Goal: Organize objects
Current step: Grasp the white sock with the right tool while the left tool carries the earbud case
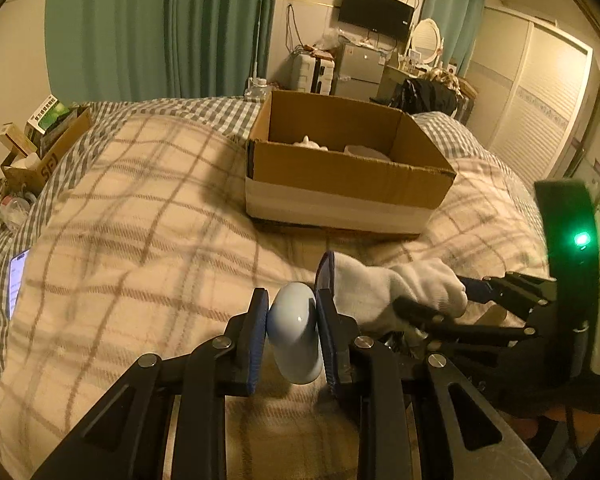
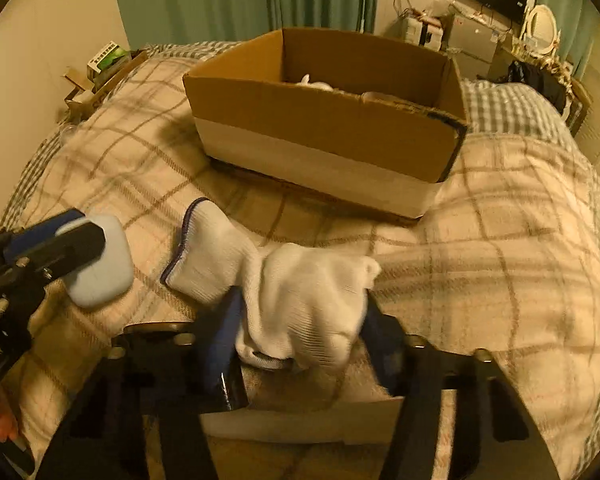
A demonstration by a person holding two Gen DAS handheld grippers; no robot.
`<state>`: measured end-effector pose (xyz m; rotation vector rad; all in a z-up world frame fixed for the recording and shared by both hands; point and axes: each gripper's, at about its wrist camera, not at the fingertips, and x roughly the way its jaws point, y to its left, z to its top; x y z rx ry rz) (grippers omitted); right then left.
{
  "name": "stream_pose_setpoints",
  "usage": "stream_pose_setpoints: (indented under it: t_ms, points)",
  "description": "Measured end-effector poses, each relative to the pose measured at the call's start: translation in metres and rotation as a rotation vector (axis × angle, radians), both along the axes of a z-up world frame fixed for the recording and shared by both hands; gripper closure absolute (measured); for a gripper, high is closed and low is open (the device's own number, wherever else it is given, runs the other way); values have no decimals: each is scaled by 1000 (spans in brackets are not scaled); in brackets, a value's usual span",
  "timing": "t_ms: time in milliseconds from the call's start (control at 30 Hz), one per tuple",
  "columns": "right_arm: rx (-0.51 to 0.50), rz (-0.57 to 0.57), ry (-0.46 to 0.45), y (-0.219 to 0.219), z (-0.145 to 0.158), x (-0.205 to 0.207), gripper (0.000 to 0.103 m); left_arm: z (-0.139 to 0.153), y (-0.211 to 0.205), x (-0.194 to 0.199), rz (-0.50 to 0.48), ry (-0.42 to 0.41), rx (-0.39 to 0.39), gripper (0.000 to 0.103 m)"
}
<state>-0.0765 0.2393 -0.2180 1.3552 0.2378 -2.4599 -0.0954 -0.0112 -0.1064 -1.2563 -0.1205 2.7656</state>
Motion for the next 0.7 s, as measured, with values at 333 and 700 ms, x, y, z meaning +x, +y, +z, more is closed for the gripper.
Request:
stream_pose_setpoints:
  t_ms: [333,700]
  points:
    - [6,-80,150,20,39,29,65,11,6,15,2,27,8,79]
    - [-18,-89,263,29,93,51,66,51,15,15,-36,102,-27,79]
